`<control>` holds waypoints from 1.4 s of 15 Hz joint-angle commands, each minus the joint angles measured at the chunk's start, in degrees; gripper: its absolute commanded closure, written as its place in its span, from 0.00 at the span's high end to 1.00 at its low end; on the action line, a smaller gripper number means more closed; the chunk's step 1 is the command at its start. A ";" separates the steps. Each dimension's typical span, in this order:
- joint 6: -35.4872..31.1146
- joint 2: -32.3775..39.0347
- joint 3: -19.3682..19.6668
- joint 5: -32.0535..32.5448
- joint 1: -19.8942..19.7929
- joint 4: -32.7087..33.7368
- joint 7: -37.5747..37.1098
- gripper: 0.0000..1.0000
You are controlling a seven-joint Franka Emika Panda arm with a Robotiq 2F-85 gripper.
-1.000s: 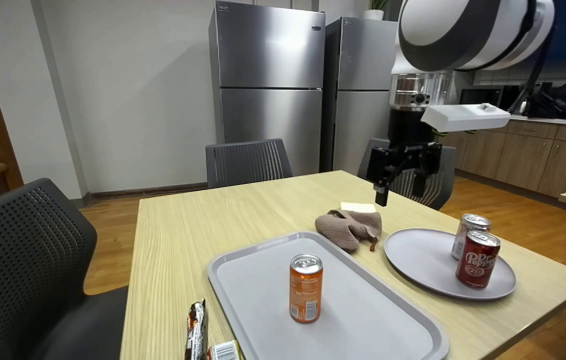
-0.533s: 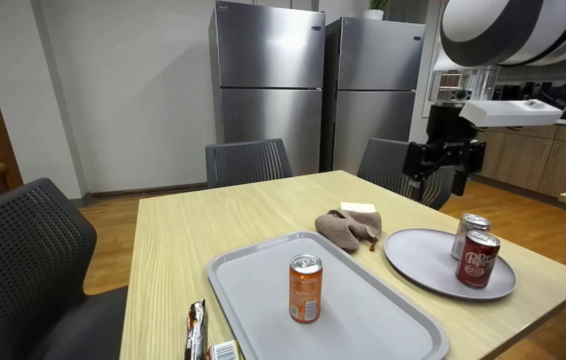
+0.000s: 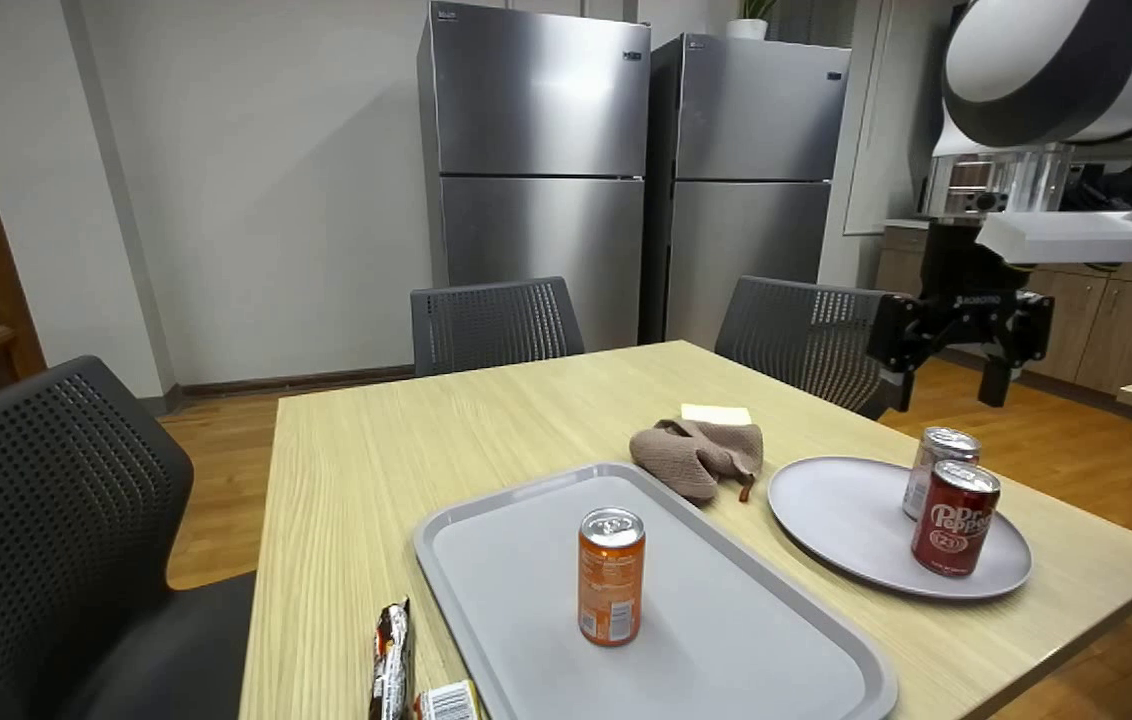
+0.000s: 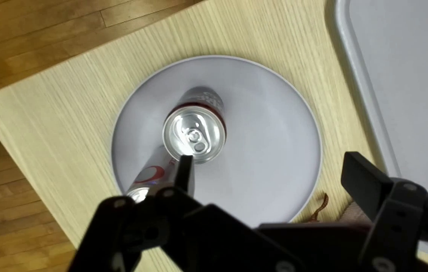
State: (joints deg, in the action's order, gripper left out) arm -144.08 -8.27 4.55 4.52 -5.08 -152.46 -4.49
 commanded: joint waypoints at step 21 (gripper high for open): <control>-5.94 5.82 1.97 4.91 -3.14 -1.13 -6.86 1.00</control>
State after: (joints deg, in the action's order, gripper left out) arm -150.01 -2.51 6.25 10.93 -8.42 -153.76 -12.90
